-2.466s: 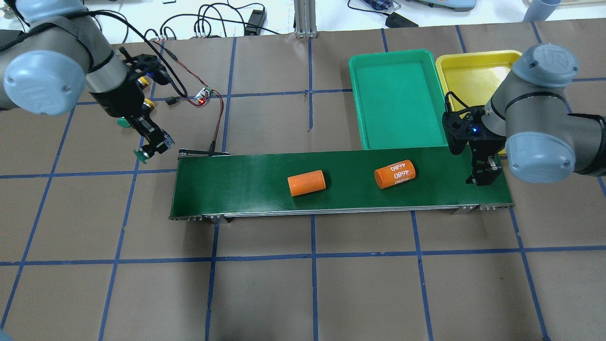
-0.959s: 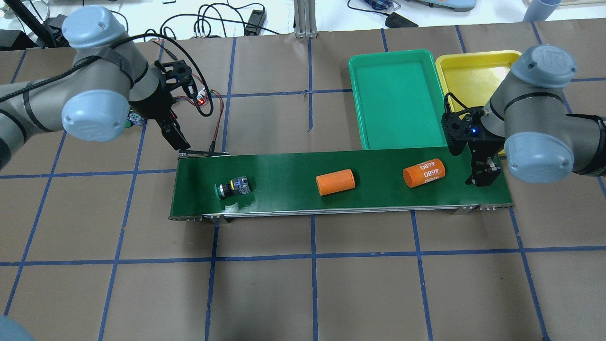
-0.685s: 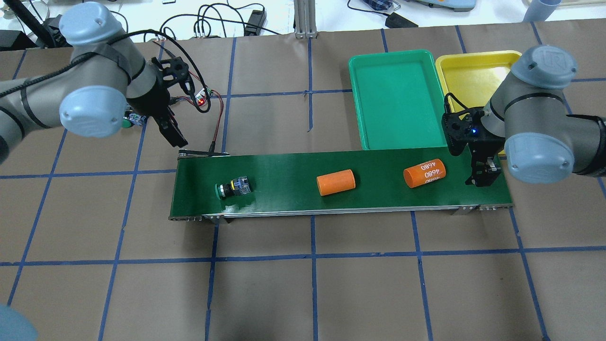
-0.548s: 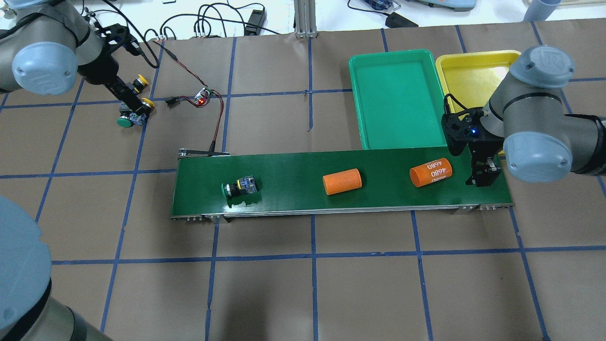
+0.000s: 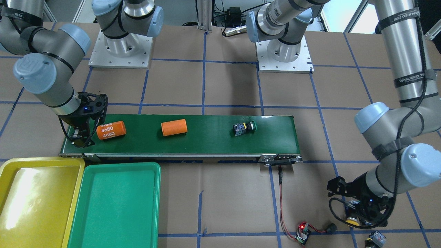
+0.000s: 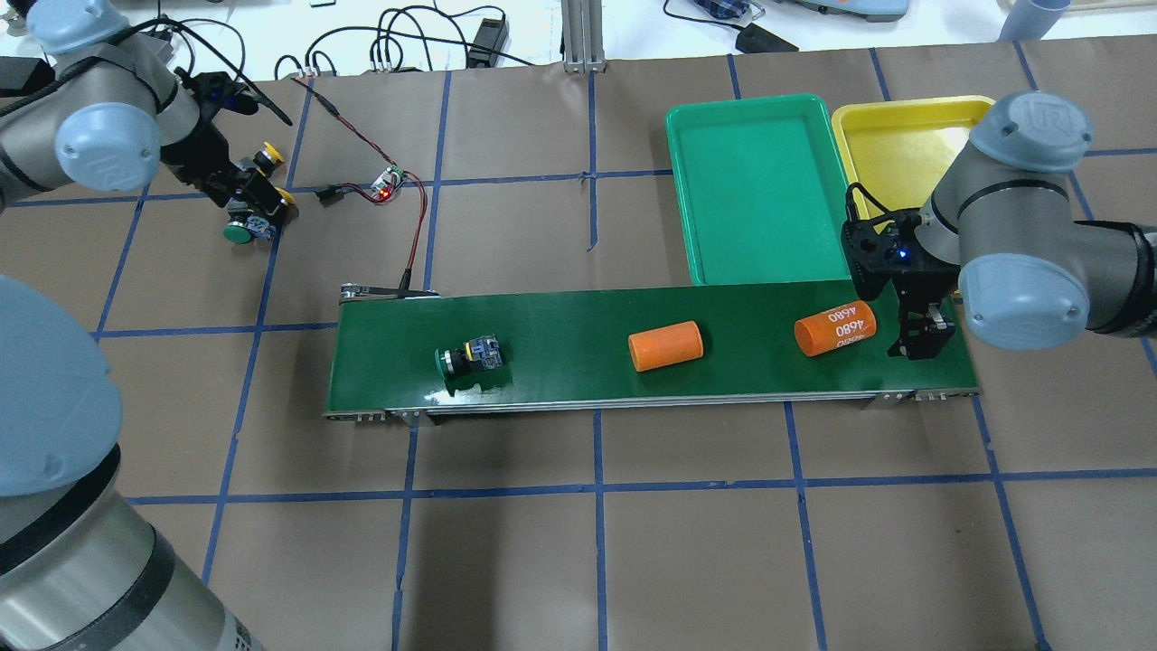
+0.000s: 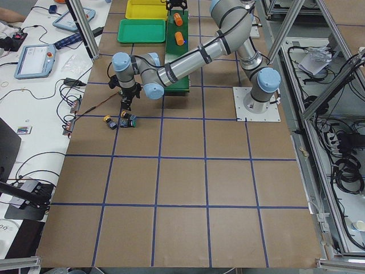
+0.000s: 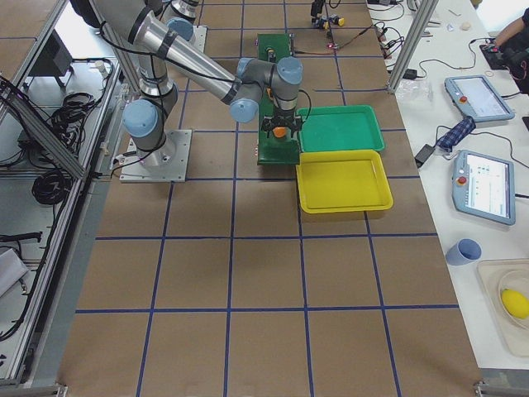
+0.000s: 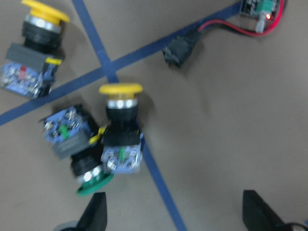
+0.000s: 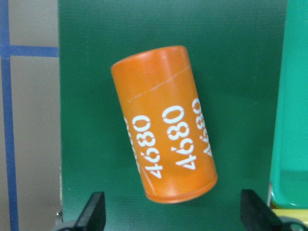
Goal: Sort buttons by color to trays
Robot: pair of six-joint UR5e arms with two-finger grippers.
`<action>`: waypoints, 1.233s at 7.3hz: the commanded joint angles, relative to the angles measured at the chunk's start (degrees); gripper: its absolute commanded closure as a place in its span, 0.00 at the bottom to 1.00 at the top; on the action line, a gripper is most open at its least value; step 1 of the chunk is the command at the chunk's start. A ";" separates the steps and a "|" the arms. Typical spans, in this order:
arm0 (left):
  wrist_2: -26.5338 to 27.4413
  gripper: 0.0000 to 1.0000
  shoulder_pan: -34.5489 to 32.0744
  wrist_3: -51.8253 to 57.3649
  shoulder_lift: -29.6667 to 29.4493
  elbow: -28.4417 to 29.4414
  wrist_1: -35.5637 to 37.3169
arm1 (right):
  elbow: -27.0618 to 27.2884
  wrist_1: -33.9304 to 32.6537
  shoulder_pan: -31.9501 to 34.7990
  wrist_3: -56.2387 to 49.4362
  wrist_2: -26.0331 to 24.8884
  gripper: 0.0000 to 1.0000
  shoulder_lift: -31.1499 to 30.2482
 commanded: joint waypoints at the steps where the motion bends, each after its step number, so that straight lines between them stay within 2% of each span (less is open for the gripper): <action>1: 0.12 0.00 -1.30 10.09 -2.98 3.09 0.77 | 0.03 0.00 0.00 0.00 -0.05 0.00 0.07; 3: -0.05 0.00 2.54 11.80 -5.96 7.65 0.16 | 0.03 0.00 0.00 0.09 0.04 0.00 -0.02; 5: 0.38 0.00 2.40 3.08 -8.08 7.76 -0.37 | 0.03 0.00 0.00 0.09 0.04 0.00 -0.02; 9: -0.14 0.00 2.47 3.01 -8.70 7.06 -0.63 | 0.03 0.00 0.00 0.09 0.21 0.00 -0.02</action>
